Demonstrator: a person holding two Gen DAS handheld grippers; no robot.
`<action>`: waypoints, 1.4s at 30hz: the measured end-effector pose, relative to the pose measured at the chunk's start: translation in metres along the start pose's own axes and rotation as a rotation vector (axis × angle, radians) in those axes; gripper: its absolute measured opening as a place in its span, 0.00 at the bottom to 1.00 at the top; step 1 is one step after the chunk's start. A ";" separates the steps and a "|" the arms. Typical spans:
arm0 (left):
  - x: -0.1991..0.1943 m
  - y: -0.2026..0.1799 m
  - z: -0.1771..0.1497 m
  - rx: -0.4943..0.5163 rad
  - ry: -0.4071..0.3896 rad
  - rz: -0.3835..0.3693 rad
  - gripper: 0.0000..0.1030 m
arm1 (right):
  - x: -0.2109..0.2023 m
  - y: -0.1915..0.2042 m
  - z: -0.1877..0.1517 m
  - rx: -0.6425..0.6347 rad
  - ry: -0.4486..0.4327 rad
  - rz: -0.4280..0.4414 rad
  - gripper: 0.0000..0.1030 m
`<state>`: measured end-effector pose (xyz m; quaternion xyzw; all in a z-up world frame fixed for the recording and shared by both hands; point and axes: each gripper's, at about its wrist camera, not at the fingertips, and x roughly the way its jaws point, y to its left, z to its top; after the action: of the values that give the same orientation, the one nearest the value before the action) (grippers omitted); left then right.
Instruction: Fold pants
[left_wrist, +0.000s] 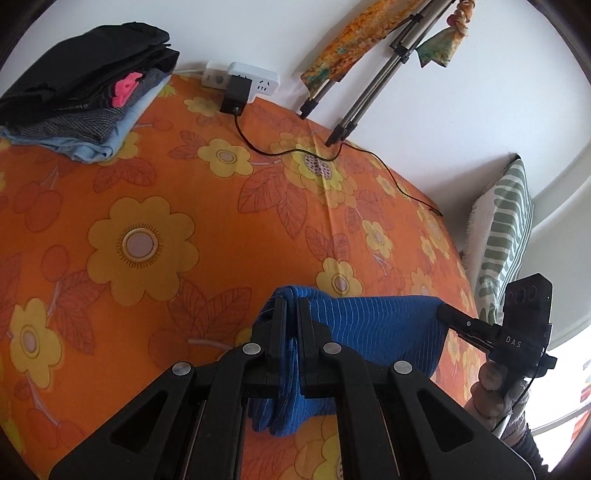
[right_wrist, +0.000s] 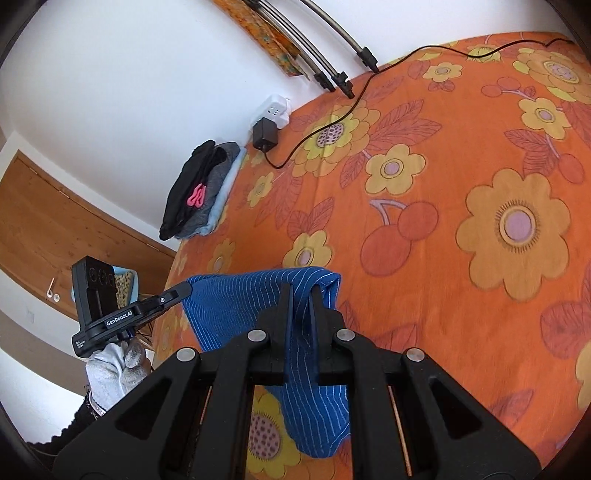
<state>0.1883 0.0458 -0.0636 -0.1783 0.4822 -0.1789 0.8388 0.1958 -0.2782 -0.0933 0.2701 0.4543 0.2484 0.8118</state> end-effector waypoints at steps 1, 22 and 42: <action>0.006 0.001 0.006 0.006 0.008 0.006 0.03 | 0.004 -0.002 0.004 0.004 0.005 -0.002 0.07; 0.044 0.023 0.049 -0.015 -0.003 0.073 0.05 | 0.046 -0.028 0.036 -0.011 0.021 -0.153 0.07; 0.057 -0.015 0.007 0.230 0.108 0.037 0.05 | 0.021 0.037 -0.023 -0.402 0.049 -0.232 0.23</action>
<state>0.2196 0.0068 -0.0954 -0.0619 0.5062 -0.2267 0.8298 0.1791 -0.2326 -0.0912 0.0427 0.4433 0.2453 0.8611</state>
